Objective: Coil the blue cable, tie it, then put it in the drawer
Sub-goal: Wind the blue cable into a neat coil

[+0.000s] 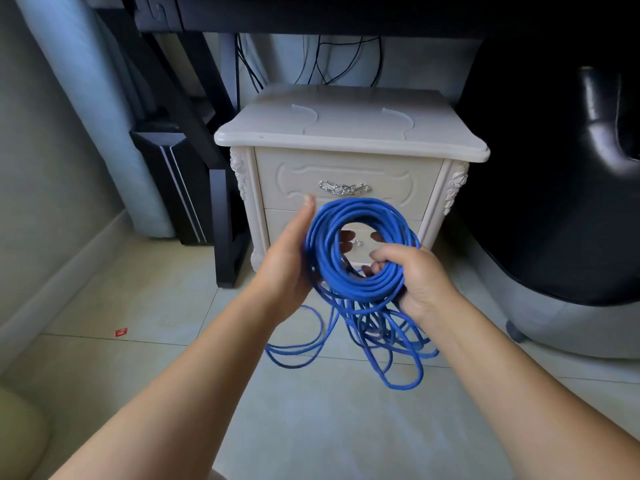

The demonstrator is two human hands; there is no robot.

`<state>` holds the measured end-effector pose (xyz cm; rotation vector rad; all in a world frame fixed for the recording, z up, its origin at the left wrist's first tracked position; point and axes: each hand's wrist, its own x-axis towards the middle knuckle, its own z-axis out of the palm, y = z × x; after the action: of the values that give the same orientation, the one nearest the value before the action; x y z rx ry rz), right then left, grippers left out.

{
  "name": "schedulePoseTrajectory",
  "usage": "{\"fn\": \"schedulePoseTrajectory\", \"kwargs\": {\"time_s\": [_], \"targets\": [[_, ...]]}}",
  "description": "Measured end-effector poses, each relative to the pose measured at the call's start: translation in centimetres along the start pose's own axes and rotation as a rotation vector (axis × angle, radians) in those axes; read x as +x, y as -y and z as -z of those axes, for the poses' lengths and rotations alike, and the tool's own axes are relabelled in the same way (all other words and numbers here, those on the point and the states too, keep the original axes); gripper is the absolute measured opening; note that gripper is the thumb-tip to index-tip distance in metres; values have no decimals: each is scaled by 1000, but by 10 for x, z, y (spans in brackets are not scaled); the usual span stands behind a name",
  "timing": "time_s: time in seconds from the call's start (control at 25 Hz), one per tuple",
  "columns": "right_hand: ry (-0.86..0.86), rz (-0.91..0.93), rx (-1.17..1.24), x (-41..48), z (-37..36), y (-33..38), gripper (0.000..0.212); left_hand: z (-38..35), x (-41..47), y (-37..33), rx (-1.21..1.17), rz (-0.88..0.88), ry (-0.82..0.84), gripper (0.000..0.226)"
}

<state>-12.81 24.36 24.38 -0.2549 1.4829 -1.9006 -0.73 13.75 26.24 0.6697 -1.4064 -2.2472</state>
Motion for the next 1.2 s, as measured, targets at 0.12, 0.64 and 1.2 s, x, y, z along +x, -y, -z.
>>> {"fn": "schedulePoseTrajectory", "kwargs": {"time_s": [0.12,0.64,1.2], "targets": [[-1,-126,205,3,6,8,18,0,2,8,193,76,-100,39],[109,-23,534,-1,15,12,8,4,0,23,353,152,288,32],[-20,-26,562,13,12,-5,13,-30,-10,39,559,82,93,22]]}}
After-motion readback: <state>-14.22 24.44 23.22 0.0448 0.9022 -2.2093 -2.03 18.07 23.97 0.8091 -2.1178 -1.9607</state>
